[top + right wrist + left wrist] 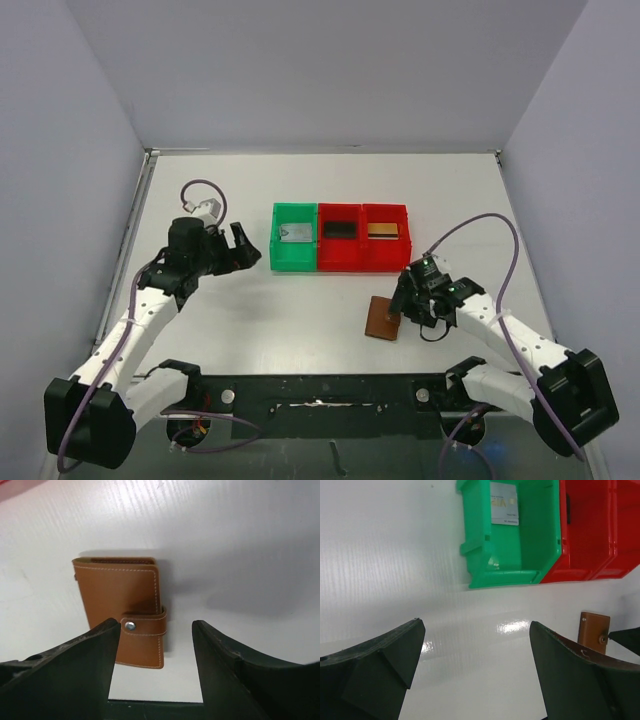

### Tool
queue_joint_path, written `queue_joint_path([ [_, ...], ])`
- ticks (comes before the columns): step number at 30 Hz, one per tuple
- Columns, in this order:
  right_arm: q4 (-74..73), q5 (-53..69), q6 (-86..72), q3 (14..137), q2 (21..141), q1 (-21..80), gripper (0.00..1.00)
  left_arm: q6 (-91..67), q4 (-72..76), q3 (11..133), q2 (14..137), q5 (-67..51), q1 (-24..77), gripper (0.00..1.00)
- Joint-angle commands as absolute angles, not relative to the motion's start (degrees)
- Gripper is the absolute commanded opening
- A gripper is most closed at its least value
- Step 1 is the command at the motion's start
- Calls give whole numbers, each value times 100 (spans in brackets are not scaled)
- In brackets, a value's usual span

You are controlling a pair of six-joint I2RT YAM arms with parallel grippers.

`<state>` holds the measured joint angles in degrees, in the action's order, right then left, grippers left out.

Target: Take the credit cards out of the card holder

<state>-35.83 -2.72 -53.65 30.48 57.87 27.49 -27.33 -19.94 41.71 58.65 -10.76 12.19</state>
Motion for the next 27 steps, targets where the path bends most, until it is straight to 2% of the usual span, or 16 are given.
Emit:
queue_joint_path([
  [1,-3891,-1031,-4970,3575,6332,2921,59,-2898,-1793,4289,5750,-1176,1576,85],
  [8,-4174,-1433,-5343,4239,6795,3525,57,-3554,-1410,4034,5730,-1206,2058,84],
  [15,-4250,-1685,-5786,4105,7152,3942,49,-3814,-1309,3969,5658,-1102,2135,84],
  [27,-4004,-1766,-5579,4161,7651,4069,40,-4029,-1207,3852,5693,-1107,2263,84],
])
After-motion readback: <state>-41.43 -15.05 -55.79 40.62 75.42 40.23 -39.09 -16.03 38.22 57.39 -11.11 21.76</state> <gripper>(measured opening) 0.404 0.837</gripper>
